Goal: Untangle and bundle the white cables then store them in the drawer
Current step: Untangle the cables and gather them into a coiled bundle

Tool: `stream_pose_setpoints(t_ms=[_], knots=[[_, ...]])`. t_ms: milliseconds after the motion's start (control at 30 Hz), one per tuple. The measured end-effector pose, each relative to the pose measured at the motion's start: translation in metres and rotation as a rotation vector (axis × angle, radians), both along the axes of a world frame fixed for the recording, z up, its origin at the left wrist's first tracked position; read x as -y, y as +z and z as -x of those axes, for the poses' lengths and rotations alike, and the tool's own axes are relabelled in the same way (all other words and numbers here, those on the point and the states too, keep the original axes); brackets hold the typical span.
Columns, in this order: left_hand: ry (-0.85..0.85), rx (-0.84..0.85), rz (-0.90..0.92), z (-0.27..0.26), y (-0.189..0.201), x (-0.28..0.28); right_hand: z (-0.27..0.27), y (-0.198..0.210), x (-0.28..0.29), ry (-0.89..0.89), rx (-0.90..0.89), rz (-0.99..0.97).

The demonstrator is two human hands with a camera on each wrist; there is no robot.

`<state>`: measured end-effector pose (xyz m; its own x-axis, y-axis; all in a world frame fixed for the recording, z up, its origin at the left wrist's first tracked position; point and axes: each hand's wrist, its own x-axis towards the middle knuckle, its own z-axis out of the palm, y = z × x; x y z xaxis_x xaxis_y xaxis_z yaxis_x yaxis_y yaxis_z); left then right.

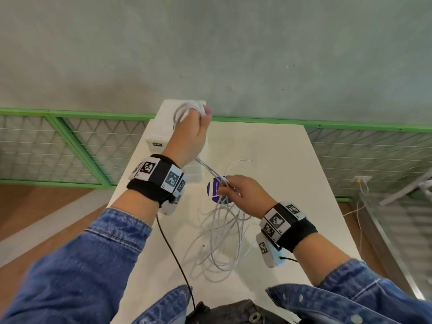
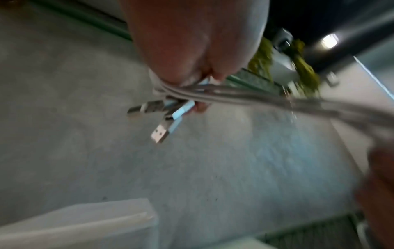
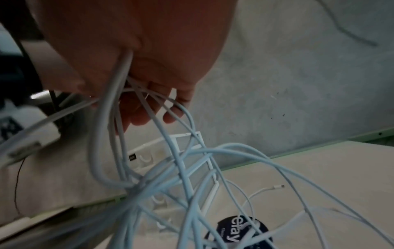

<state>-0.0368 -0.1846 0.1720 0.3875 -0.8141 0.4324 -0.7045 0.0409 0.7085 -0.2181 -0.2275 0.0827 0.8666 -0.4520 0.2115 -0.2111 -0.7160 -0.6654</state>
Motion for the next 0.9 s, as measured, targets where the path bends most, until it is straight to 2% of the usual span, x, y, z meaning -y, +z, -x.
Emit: stream_pose_setpoints(t_ms=[33,67,200,267,333,400,500,633,833,900], knots=[[0.005,0.114,-0.208,-0.003,-0.005,-0.001,0.0,0.003,0.001,-0.033,0.047,0.012],[-0.008,0.136,-0.37,-0.005,-0.01,-0.004,0.0,0.005,0.003,-0.072,0.094,0.012],[-0.226,-0.164,-0.752,0.008,-0.017,-0.019,0.002,0.009,0.021,-0.182,0.201,0.033],[-0.346,-0.244,-0.82,0.018,-0.013,-0.023,0.005,0.007,0.031,-0.217,0.218,0.036],[-0.368,-0.234,-0.744,0.026,-0.011,-0.022,0.01,0.001,0.038,-0.236,0.223,0.016],[-0.315,-0.205,-0.589,0.026,-0.01,-0.018,0.015,-0.007,0.04,-0.247,0.175,-0.026],[-0.154,-0.258,-0.37,0.017,-0.009,-0.016,0.025,-0.022,0.042,-0.289,0.073,-0.052],[0.084,-0.309,-0.142,-0.004,0.0,-0.015,0.046,-0.043,0.053,-0.453,0.004,-0.106],[0.156,-0.285,-0.087,0.005,-0.005,-0.013,0.047,-0.055,0.067,-0.517,-0.22,-0.111],[0.182,-0.323,-0.066,0.005,-0.006,-0.013,0.05,-0.057,0.072,-0.551,-0.302,-0.081]])
